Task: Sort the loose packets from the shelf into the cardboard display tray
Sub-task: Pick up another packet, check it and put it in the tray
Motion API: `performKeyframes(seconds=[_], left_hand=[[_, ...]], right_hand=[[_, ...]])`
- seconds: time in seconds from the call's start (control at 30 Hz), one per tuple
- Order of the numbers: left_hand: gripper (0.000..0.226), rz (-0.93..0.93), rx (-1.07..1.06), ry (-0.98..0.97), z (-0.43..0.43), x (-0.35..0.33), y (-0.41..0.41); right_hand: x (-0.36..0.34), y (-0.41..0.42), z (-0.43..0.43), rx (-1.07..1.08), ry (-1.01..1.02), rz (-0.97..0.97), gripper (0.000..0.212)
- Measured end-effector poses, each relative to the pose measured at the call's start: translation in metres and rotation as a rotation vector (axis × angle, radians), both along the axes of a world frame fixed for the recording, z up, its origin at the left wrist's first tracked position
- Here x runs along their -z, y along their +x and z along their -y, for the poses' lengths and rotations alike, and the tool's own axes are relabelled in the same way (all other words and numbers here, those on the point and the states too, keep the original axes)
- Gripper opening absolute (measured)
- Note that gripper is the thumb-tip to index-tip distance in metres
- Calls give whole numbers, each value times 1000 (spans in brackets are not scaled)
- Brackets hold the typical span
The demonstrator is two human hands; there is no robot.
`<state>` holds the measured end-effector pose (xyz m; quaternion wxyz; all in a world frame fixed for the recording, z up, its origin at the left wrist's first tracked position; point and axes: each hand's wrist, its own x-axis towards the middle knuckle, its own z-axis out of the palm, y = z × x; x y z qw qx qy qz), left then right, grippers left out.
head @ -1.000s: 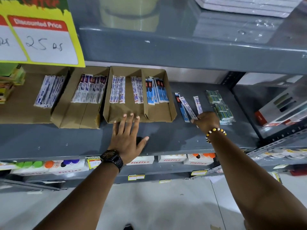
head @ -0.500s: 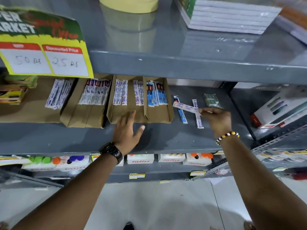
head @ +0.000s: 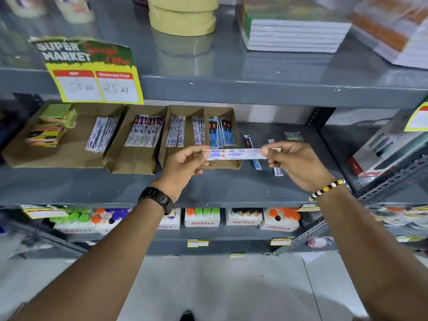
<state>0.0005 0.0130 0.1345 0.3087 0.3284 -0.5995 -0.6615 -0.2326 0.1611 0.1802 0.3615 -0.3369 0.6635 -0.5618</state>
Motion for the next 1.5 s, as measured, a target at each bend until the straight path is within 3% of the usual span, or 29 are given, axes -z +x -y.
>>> performKeyframes(seconds=[0.23,0.57,0.67,0.8,0.93,1.07,1.27,1.5], left_hand=[[13,-1,-18,1,-7,-22,27],[15,46,-96,-21,2,-18,46],[21,272,-186,-266,12,14,50],[63,755,-173,-905,24,83,63],[73,911,-11,-1120,28,125,62],[74,902,109,-1178,43,148,61],[76,896,160,-1173,44,152,60],[73,932,201,-1153,46,154,62]], right_hand=[[-9,6,-11,-48,-42,160,16],[-9,14,-7,-128,150,89,14],[7,30,2,9,125,280,16],[42,62,29,192,89,591,17],[65,86,72,284,59,738,10],[80,105,129,336,19,799,7],[85,113,207,283,79,727,8],[85,101,193,255,109,662,23]])
